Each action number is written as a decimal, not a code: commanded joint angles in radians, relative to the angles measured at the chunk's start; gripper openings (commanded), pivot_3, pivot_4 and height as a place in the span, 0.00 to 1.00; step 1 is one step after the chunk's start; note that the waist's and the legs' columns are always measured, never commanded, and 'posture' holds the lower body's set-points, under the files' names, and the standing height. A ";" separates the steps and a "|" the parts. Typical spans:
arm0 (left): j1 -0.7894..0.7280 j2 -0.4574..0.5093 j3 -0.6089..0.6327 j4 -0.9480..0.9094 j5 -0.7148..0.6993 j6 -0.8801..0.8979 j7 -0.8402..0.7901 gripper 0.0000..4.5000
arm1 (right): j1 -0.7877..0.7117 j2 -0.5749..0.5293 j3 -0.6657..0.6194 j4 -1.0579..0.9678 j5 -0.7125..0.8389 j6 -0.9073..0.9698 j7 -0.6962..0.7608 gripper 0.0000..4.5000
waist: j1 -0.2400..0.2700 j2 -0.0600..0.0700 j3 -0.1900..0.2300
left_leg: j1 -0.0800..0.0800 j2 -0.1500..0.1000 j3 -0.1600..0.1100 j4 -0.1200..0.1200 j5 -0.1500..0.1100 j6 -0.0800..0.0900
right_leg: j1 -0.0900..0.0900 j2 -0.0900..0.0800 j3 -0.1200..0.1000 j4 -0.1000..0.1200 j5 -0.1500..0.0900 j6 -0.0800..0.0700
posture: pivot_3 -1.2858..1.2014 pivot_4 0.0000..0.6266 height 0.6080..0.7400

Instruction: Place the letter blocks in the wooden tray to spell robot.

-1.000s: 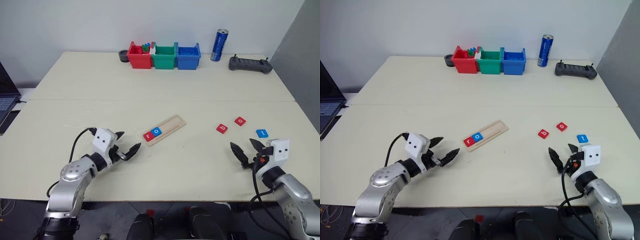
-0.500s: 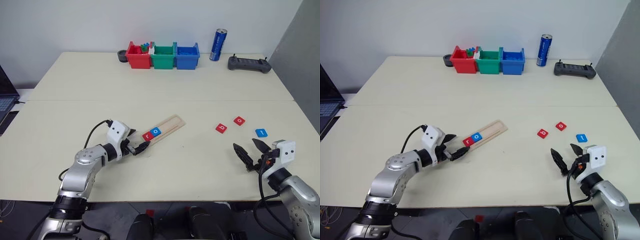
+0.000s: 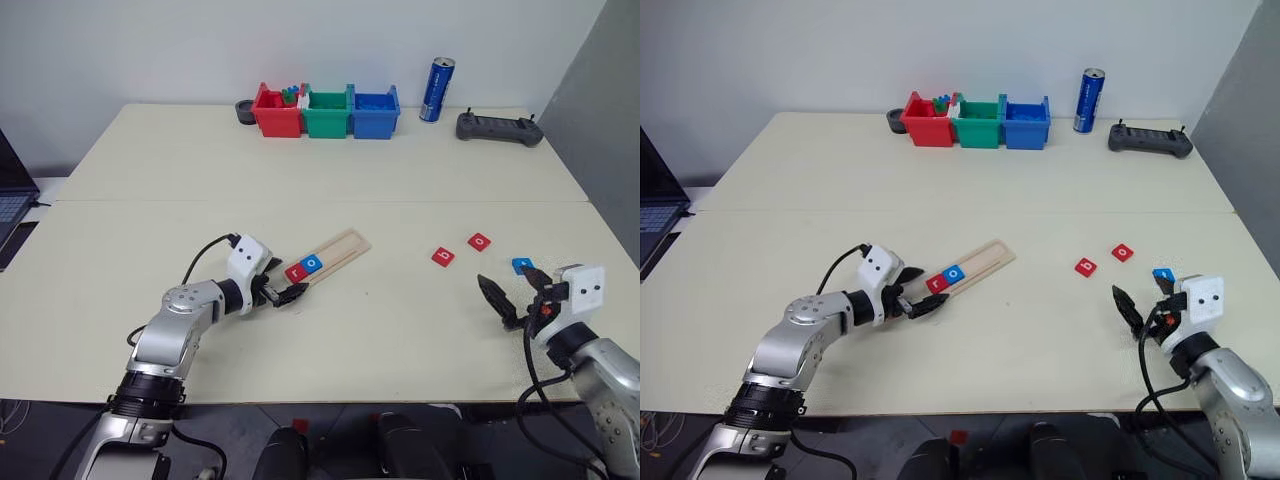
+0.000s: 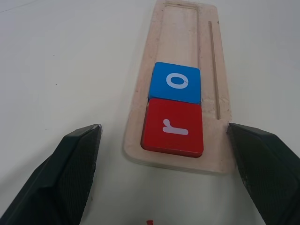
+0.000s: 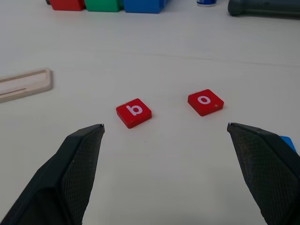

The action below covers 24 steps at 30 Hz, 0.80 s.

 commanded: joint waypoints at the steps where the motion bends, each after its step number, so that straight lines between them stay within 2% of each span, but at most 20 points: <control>1: -0.021 0.012 -0.012 -0.006 0.008 0.008 -0.019 1.00 | -0.034 -0.013 -0.012 -0.054 -0.008 0.058 -0.052 0.99 | 0.000 0.000 0.000 | 0.000 0.000 0.000 0.000 0.000 0.000 | 0.000 0.000 0.000 0.000 0.000 0.000 | 0.52 0.24 1.00; 15: -0.063 -0.009 -0.057 -0.016 0.013 0.118 -0.015 1.00 | -0.028 0.013 -0.025 -0.159 0.074 0.101 -0.035 0.99 | 0.000 0.000 0.000 | 0.000 0.000 0.000 0.000 0.000 0.000 | 0.000 0.000 0.000 0.000 0.000 0.000 | 0.52 0.24 1.00; 24: -0.081 0.002 -0.086 -0.021 0.028 0.104 -0.042 1.00 | 0.009 -0.003 -0.025 -0.221 0.208 0.123 0.053 0.99 | 0.002 0.000 0.000 | 0.000 0.000 0.000 0.000 0.000 0.000 | 0.000 0.000 0.000 0.000 0.000 0.000 | 0.52 0.24 1.00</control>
